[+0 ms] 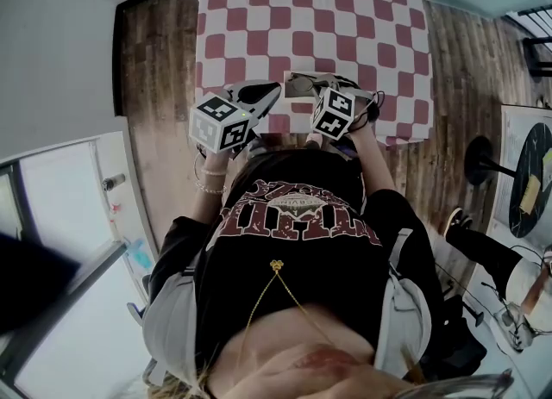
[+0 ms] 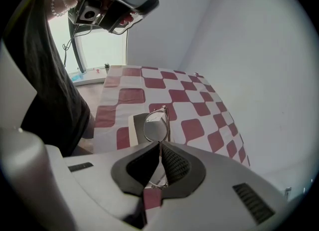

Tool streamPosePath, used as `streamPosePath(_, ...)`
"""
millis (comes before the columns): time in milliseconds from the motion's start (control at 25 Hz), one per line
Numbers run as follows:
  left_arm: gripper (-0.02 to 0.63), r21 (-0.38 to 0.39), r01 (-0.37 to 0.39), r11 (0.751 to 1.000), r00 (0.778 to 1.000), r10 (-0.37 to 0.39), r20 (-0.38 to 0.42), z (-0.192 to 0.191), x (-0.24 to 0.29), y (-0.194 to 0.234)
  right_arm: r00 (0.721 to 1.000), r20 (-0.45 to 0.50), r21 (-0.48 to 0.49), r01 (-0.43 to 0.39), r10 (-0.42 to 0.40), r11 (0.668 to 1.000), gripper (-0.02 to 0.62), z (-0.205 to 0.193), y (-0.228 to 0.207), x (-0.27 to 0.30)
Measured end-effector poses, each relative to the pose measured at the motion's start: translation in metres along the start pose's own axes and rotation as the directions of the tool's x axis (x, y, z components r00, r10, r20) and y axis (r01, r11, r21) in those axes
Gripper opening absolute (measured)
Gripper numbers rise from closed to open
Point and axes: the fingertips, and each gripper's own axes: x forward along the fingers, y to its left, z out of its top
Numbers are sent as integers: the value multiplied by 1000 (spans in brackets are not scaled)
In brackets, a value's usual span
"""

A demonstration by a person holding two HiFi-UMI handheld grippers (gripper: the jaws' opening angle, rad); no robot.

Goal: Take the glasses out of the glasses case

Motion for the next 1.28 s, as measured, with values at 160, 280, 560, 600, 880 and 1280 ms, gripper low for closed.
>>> streamPosePath(160,0,-9,-1,1000,1000,1,3,-2,3,2,1000,7,-4,6,-6,1000,26,4,-2,-9)
streamPosePath(280,0,-4,1,1000,1000,-1,-11,-2,3,2,1000,11,3,4,-4,1000,26,6,-3,-15)
streamPosePath(560,0,2,4,1000,1000,-4,-27,-4,6,1,1000,14,-12,11,-11,1000,26,12,-8,-32)
streamPosePath(600,0,2,3,1000,1000,-3,-29,-5,6,2,1000,14,-15,12,-12,1000,26,13,-8,-34)
streamPosePath(880,0,4,-9,1000,999,9,-44,-9,6,5,1000,9,-42,17,-17,999,26,19,-10,-50)
streamPosePath(1280,0,16,-13,1000,998,13,-58,-13,8,5,1000,11,-56,15,-15,998,26,23,-9,-69)
